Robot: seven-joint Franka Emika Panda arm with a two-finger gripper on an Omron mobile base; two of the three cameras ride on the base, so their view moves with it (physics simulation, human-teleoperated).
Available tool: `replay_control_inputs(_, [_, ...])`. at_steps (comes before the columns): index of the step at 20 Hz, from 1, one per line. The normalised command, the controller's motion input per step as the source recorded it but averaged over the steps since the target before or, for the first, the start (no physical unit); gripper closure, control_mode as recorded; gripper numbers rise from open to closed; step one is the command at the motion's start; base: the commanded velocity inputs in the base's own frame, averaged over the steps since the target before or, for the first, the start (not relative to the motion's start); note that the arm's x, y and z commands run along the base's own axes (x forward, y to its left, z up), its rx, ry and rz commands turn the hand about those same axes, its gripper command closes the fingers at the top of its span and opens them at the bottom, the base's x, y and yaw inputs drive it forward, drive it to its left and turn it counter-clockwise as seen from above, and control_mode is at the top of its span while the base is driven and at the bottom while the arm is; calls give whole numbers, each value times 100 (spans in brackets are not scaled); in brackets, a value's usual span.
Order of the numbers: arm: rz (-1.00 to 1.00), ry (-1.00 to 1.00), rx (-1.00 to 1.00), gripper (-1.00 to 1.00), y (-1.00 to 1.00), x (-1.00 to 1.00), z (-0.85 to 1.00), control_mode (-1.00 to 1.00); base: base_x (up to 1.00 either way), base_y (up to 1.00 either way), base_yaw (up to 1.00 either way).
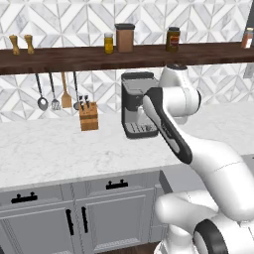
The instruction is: Pick up the knife from the drawer and place it on the cutting board. Then place the meat from the plate to the cutting board.
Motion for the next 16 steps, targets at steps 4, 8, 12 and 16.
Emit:
replay_control_inputs(4, [-69, 0, 1, -100, 39, 8, -32, -100, 0, 0, 0])
replay_control_inputs(8, [-23, 0, 5, -100, -100, 31, -7, -100, 0, 0, 0])
replay_control_inputs(12, [-13, 1, 8, -100, -73, 7, 0, -100, 0, 0, 0])
replay_control_inputs(16, [0, 0, 0, -100, 0, -1, 0, -100, 0, 0, 0])
